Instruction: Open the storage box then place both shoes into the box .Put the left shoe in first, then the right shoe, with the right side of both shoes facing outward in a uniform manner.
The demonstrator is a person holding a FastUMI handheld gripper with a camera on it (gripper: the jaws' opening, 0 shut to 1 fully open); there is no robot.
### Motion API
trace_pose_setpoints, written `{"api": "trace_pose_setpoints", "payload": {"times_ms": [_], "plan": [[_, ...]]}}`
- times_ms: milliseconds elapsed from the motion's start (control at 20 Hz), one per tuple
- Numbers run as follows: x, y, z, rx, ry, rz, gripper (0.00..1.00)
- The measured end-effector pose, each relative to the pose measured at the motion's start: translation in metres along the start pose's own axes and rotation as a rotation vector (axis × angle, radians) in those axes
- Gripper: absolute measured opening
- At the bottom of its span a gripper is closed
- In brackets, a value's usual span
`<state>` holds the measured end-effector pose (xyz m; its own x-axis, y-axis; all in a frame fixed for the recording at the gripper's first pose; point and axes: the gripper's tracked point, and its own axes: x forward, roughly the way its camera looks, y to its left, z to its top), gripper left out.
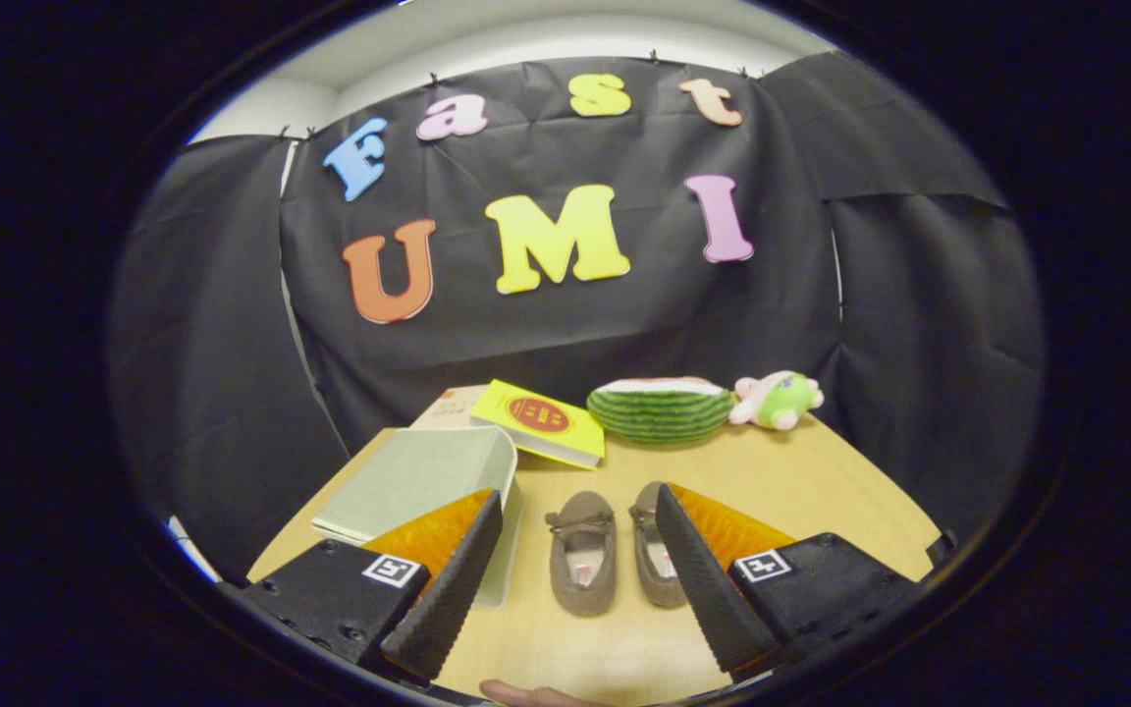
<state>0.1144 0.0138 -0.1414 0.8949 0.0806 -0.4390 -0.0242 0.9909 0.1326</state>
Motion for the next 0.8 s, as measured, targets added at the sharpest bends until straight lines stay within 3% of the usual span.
{"api": "trace_pose_setpoints", "payload": {"times_ms": [350, 600, 800], "plan": [[0.097, 0.035, -0.029, 0.130, 0.278, 0.257, 1.00], [0.148, 0.075, -0.029, 0.303, 0.429, 0.575, 1.00], [0.185, 0.077, -0.044, 0.289, 0.512, 0.630, 1.00]]}}
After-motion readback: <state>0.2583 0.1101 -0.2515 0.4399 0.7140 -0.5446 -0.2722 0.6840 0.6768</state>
